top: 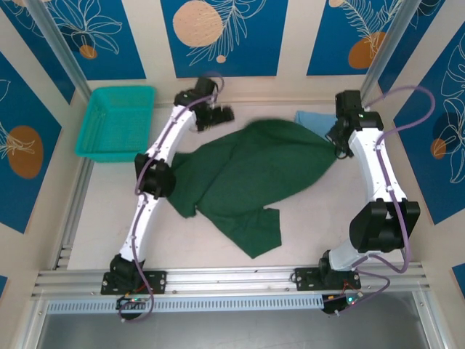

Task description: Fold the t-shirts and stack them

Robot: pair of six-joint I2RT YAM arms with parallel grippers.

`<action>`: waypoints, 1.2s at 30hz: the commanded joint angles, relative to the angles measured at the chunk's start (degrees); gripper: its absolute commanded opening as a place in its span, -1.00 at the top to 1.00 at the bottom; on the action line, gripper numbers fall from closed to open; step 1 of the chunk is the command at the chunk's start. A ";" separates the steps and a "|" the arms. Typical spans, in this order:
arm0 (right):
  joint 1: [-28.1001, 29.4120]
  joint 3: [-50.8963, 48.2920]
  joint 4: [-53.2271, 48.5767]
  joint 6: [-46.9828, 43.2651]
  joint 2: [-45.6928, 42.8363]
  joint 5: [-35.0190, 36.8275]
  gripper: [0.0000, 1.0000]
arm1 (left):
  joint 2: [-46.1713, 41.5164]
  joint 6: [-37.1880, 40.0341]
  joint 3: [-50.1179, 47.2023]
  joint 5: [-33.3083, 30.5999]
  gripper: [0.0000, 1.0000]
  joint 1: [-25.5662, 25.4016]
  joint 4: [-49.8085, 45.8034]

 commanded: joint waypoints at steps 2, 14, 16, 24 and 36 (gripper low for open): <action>-3.34 -5.64 0.00 3.85 -6.89 -1.94 1.00 | -25.46 4.07 -17.25 -11.85 -0.96 0.43 1.00; -5.19 -20.58 3.18 4.53 -17.82 -6.61 1.00 | -24.53 3.98 -29.37 -7.75 -0.79 2.79 2.57; -5.26 -21.52 3.59 3.84 -18.97 -8.16 1.00 | -22.31 4.08 -29.09 -9.18 -0.68 2.87 2.12; -5.18 -24.33 5.42 0.97 -23.73 -14.25 1.00 | -20.55 3.75 -41.74 -10.11 -0.70 2.16 9.04; -5.19 -17.84 1.18 -1.98 -25.19 -11.75 1.00 | -4.15 9.28 -15.66 -20.81 1.00 3.45 5.01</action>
